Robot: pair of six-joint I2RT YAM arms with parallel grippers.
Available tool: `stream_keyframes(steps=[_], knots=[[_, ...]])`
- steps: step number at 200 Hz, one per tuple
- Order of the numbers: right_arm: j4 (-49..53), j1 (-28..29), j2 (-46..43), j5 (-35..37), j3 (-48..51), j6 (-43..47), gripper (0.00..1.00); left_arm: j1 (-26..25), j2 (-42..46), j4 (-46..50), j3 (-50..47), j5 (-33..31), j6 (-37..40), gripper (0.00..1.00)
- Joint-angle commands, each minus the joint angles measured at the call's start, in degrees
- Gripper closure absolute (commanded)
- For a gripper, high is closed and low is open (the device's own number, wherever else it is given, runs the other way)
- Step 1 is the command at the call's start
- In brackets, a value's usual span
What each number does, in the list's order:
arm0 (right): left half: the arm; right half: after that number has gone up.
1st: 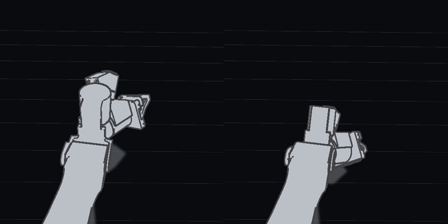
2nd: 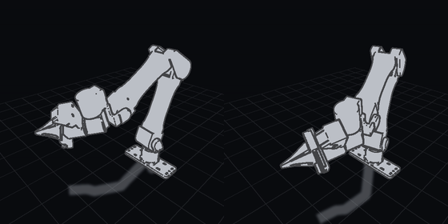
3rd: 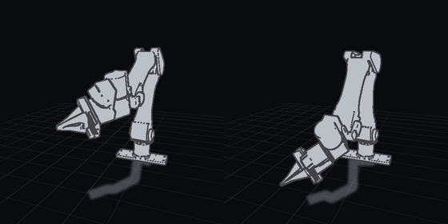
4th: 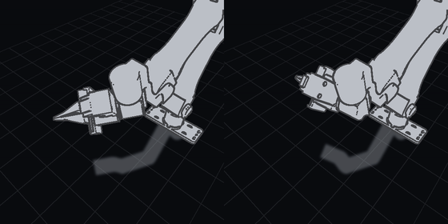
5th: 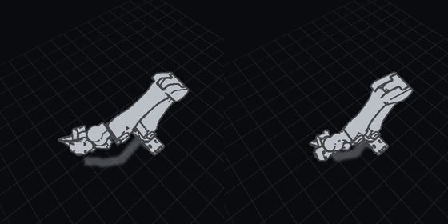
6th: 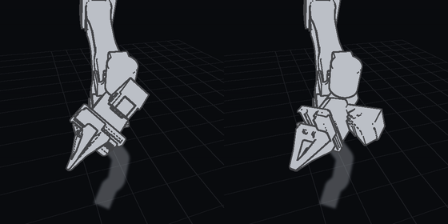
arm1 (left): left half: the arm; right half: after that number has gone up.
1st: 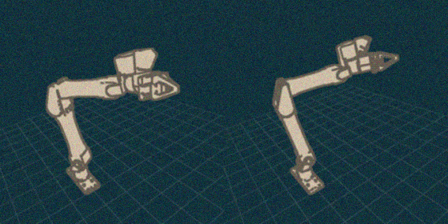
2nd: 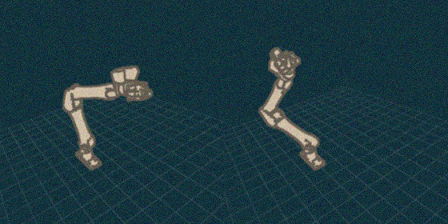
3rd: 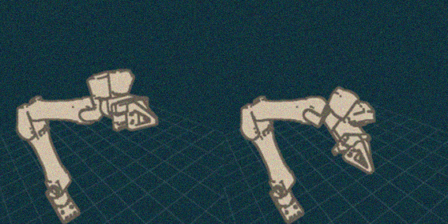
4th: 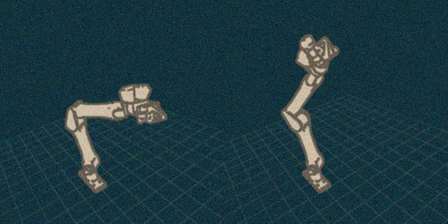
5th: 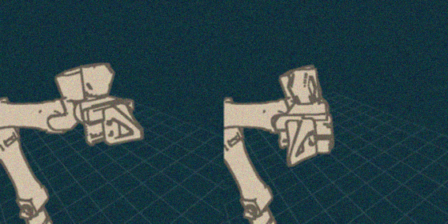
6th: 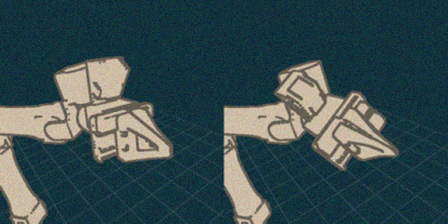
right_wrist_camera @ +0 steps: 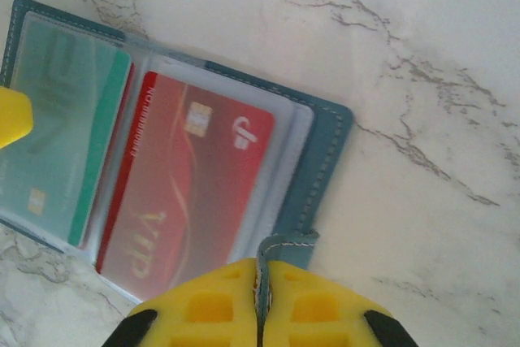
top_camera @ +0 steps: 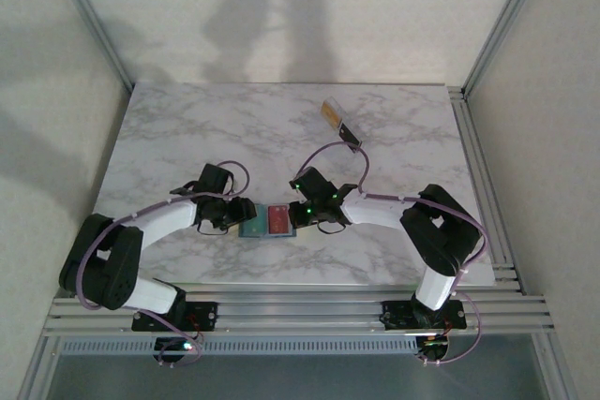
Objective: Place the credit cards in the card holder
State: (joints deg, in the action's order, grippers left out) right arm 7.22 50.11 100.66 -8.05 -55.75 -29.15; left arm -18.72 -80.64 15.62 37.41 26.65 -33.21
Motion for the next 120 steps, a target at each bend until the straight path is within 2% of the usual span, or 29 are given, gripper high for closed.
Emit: stream_keyframes(steps=[1, 23, 33, 65, 94, 111, 120], knots=[[-3.3, 0.0, 2.2, -4.3, 0.8, -0.7, 0.94, -1.1, 5.0, -2.6, 0.6, 5.9, -3.0, 0.45], [-7.5, -0.1, 3.1, -6.4, 1.8, -2.2, 0.94, -1.5, 4.5, -11.1, -2.4, 12.7, -8.3, 0.44], [-8.7, 0.0, 3.4, -6.7, 2.1, -3.3, 0.94, -2.6, 3.5, -13.4, -2.6, 13.9, -9.4, 0.44], [-11.0, -0.2, 4.1, -8.3, 2.3, -4.5, 0.91, -6.2, 1.2, -13.1, -0.5, 11.6, -8.3, 0.44], [-10.6, -0.8, 2.2, -7.2, 4.0, -4.9, 0.91, -7.0, -2.8, -10.8, 0.5, 8.8, -6.7, 0.46], [-8.6, -1.1, 0.5, -5.4, 4.6, -3.9, 0.86, -7.1, -4.8, -10.8, 0.0, 6.8, -6.0, 0.48], [-7.3, -1.4, -0.4, -4.0, 5.1, -3.5, 0.78, -7.1, -6.5, -10.0, 0.6, 6.1, -5.2, 0.52]])
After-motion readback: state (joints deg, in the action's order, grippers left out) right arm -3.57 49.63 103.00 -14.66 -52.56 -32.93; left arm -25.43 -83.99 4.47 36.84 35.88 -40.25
